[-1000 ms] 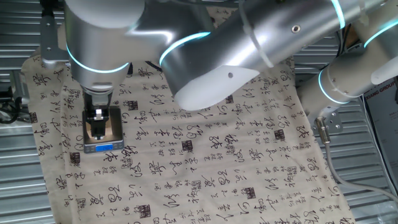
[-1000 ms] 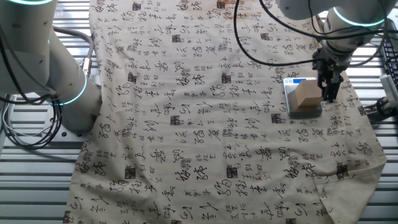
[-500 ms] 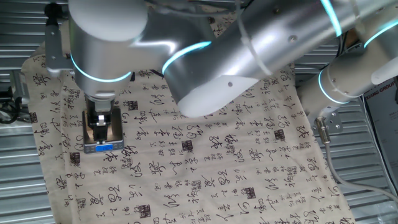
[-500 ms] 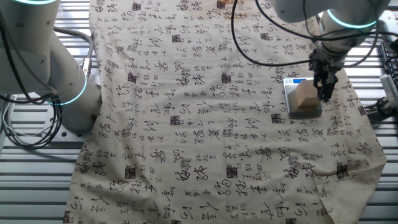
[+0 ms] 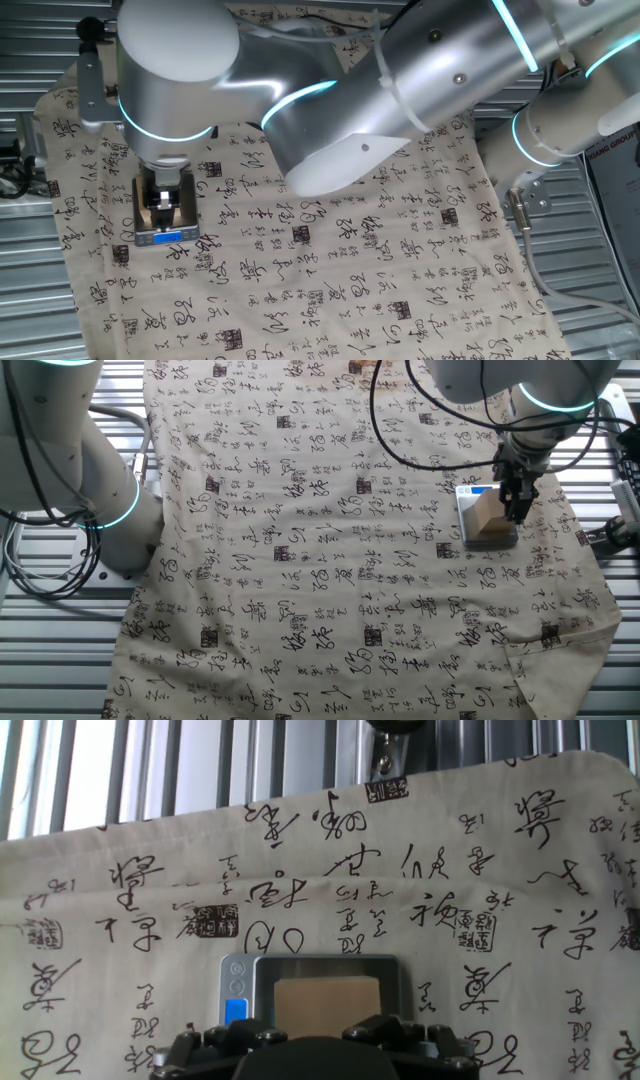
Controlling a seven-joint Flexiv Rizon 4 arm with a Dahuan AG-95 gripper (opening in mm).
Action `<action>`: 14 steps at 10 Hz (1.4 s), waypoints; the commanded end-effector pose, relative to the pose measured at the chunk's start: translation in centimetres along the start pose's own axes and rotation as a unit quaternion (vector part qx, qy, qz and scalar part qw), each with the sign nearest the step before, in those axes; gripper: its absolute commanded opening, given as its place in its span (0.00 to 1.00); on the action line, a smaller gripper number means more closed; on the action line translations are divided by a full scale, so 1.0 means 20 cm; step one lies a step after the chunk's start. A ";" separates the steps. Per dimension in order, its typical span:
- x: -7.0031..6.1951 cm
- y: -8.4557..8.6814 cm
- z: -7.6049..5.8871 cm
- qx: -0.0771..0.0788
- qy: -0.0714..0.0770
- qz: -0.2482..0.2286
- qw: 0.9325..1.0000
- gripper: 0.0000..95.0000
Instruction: Remove the object from the scale
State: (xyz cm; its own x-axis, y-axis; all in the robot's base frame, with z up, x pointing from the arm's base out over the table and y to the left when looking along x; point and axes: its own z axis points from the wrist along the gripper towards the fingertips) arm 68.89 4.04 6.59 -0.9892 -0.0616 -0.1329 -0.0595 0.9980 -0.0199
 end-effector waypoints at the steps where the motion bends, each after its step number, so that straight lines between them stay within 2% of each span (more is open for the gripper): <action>1: 0.01 -0.01 0.03 0.000 -0.001 0.000 1.000 0.80; 14: 0.01 -0.02 0.03 -0.004 -0.001 0.007 1.000 0.80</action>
State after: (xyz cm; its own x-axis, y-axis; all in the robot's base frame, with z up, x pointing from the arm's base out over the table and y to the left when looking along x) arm 68.78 3.55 6.00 -0.9899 -0.0466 -0.1341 -0.0455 0.9989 -0.0106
